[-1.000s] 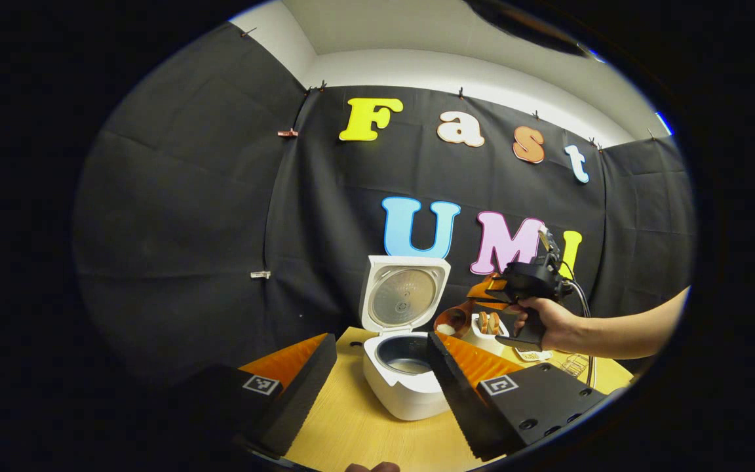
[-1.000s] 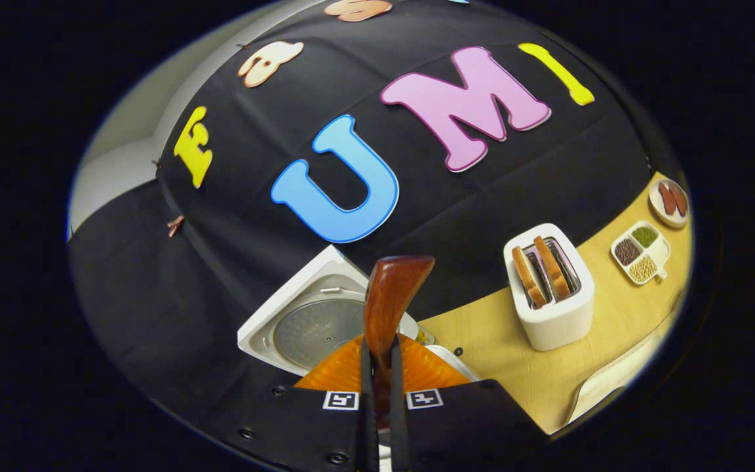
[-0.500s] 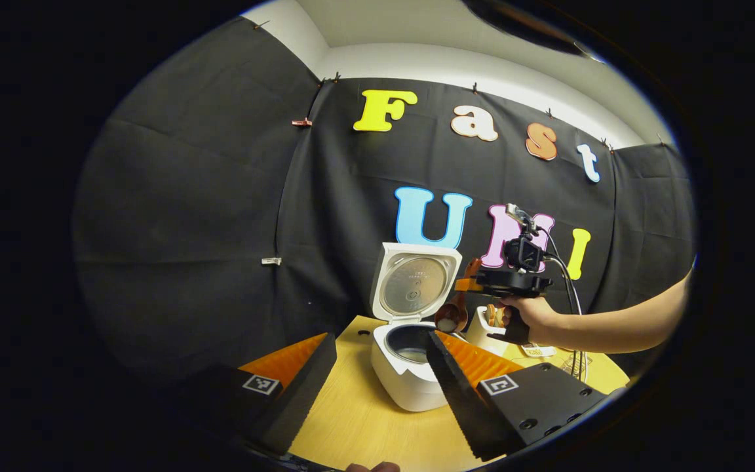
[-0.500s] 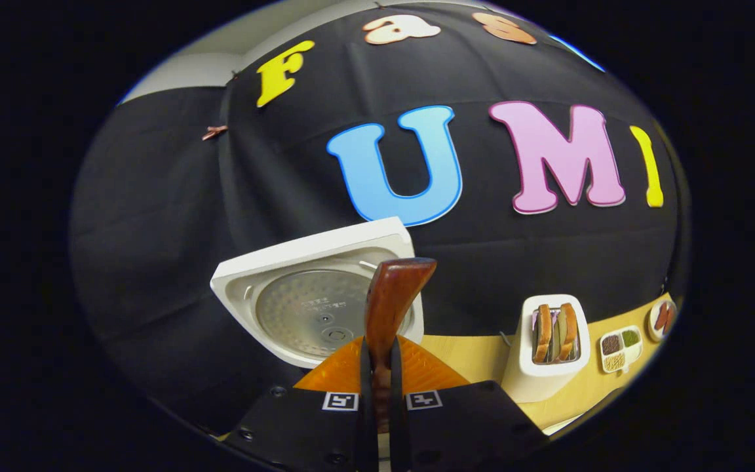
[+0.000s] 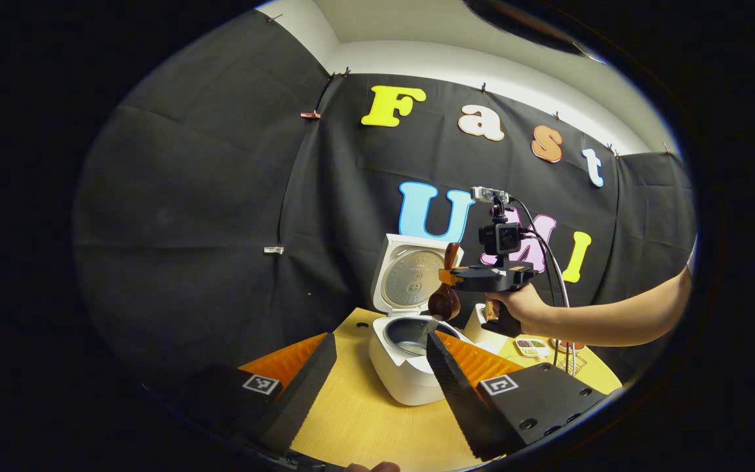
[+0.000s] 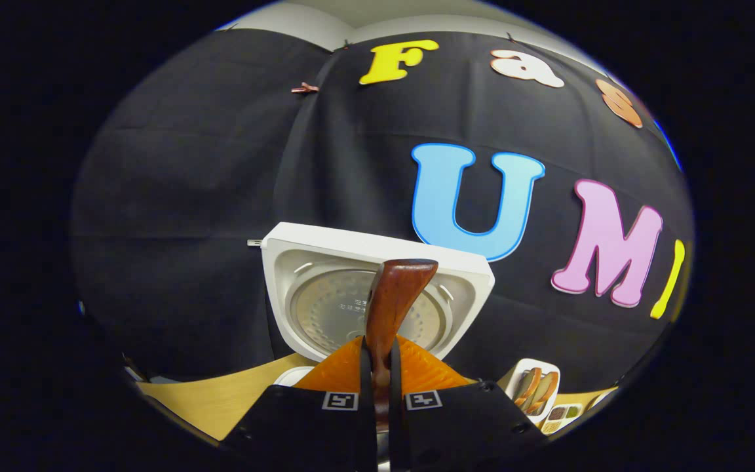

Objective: Close the left gripper, press the button to open the rice cooker; take a wooden spoon from the chopstick holder with the right hand, scoop a spoonful of rice and pour it into the rice cooker, then put the wooden spoon back into the chopstick holder.

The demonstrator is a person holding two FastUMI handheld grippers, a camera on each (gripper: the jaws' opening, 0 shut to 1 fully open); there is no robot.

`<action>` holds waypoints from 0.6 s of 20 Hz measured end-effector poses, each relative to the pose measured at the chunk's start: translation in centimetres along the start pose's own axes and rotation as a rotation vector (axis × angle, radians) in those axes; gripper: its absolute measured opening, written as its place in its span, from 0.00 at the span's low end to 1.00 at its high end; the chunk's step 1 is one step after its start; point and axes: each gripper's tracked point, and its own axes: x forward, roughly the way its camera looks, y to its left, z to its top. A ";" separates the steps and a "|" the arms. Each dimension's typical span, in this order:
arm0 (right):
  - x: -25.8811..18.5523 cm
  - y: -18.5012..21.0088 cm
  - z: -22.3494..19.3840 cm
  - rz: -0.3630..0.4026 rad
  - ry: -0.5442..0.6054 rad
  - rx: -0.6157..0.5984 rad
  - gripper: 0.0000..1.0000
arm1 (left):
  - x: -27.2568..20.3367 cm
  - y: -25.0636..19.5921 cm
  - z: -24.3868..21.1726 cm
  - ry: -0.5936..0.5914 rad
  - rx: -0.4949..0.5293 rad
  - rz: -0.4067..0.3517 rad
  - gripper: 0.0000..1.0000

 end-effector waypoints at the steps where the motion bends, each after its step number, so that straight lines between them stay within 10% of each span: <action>1: 0.1 0.4 0.2 0.010 -0.005 -0.036 0.11 | 0.0 -0.1 -0.1 -0.002 -0.005 0.003 0.95; 12: -0.6 5.1 0.1 0.099 -0.059 -0.457 0.11 | 0.1 1.1 -0.5 0.004 -0.024 0.025 0.96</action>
